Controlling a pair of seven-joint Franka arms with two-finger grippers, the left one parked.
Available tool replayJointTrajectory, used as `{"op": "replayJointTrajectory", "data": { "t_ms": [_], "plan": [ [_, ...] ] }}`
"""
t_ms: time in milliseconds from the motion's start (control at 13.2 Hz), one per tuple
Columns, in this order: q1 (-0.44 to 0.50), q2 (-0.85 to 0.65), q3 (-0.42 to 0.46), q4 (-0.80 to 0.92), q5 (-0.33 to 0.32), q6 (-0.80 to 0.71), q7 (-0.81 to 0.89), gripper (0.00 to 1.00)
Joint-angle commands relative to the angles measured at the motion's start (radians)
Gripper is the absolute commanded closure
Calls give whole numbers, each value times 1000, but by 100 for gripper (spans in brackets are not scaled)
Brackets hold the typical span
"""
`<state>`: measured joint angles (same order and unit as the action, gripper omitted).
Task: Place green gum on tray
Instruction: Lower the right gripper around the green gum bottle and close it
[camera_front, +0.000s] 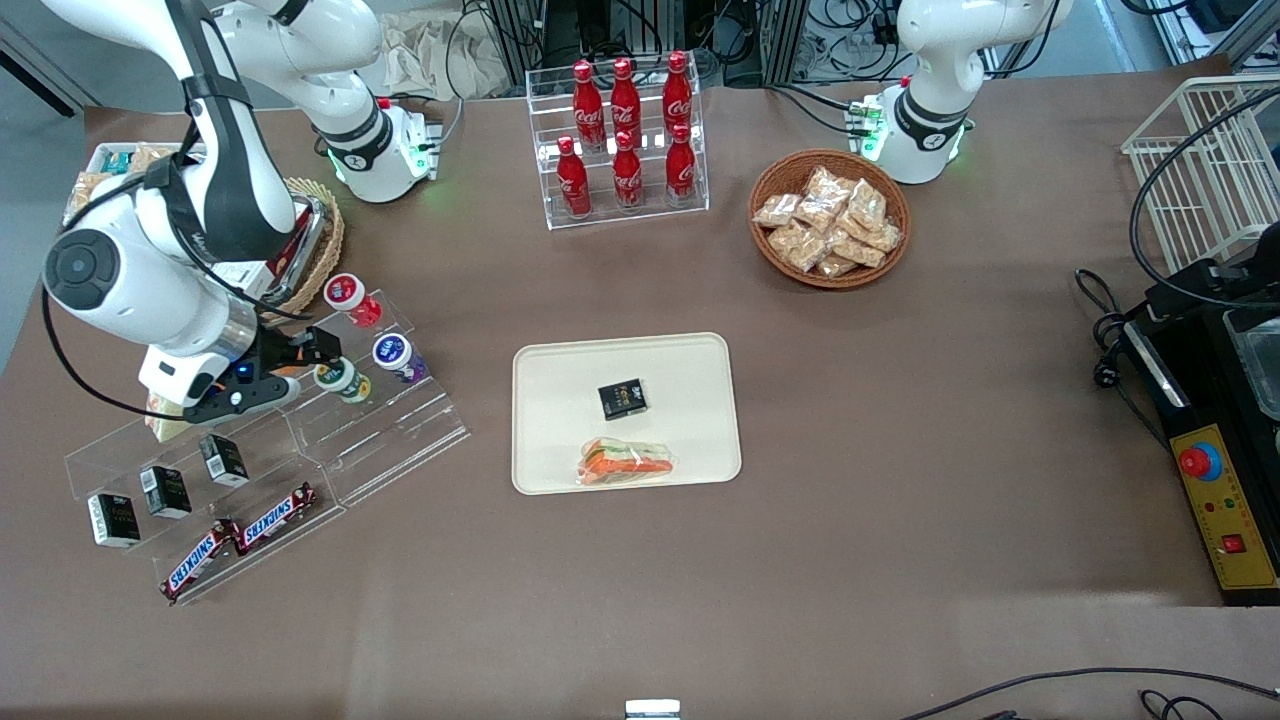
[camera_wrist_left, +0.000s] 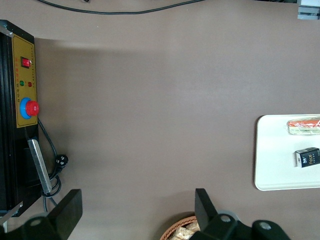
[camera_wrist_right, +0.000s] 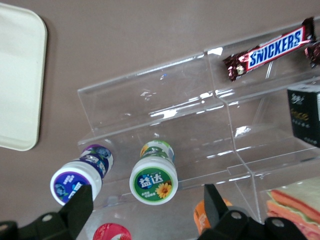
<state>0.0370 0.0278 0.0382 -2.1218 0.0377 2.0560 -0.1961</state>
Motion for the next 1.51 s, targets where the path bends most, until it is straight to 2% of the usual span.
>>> {"op": "replayJointTrajectory", "data": {
  "t_ms": [0, 1059, 1361, 1437],
  "plan": [
    [-5, -11, 2, -53, 10, 55, -9, 1],
    [-2, 78, 2, -98, 8, 131, -9, 2],
    [1, 83, 2, -98, 8, 133, -11, 12],
    [1, 83, 2, -98, 8, 130, -12, 30]
  ]
}}
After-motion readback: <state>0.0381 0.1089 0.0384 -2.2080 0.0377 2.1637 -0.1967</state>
